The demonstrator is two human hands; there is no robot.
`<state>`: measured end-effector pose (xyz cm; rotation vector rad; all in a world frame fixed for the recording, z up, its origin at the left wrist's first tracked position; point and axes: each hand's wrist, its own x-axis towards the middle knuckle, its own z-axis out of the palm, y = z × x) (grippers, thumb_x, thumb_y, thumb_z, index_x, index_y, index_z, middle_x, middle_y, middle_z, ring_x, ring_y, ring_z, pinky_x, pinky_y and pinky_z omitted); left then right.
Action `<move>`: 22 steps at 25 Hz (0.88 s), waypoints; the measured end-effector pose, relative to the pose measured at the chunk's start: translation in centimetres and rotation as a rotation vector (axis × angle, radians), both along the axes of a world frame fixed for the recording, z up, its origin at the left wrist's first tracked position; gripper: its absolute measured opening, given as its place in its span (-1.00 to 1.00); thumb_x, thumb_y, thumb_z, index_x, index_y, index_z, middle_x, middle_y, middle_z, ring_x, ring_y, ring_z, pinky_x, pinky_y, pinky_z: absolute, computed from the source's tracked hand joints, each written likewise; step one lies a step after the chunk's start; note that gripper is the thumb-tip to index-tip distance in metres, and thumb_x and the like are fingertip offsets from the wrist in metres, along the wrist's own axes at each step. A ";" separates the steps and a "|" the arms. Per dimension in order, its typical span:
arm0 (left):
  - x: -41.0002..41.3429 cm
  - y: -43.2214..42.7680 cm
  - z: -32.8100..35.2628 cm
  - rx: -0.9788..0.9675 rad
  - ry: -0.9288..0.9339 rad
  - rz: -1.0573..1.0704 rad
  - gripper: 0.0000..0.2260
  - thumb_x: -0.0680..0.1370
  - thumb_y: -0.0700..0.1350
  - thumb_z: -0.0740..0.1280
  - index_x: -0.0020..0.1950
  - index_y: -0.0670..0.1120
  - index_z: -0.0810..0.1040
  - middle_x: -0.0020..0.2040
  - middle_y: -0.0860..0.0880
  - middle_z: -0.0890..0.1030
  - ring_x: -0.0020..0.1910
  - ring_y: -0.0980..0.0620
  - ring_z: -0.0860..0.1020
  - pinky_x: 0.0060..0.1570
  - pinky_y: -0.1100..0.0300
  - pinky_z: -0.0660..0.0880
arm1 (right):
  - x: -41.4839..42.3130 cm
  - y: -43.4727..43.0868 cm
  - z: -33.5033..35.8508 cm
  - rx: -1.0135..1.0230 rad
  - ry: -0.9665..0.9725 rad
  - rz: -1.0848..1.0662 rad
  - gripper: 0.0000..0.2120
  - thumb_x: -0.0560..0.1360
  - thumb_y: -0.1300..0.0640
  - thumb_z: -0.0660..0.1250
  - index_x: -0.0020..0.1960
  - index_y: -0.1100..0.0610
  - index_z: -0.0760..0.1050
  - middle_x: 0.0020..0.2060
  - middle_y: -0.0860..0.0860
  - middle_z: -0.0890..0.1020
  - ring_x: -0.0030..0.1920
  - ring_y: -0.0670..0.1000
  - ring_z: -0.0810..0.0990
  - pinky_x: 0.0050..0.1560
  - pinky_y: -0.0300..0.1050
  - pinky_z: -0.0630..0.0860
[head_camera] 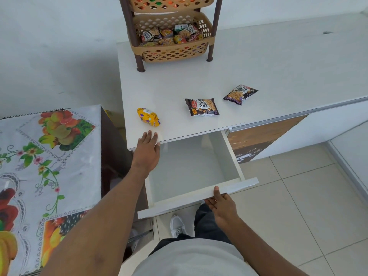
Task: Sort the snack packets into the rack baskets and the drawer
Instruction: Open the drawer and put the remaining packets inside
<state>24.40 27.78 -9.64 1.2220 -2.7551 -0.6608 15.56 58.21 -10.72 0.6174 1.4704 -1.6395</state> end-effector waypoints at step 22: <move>-0.4 1.2 -3.2 -0.126 0.082 0.079 -0.50 0.68 -0.10 0.07 0.62 -0.19 0.31 0.64 -0.22 0.25 0.65 -0.24 0.18 0.63 -0.18 0.07 | -26.8 -26.8 11.3 0.592 1.423 1.615 -0.35 0.60 0.24 0.35 0.64 0.13 0.22 0.62 0.07 0.27 0.61 0.11 0.23 0.58 0.04 0.19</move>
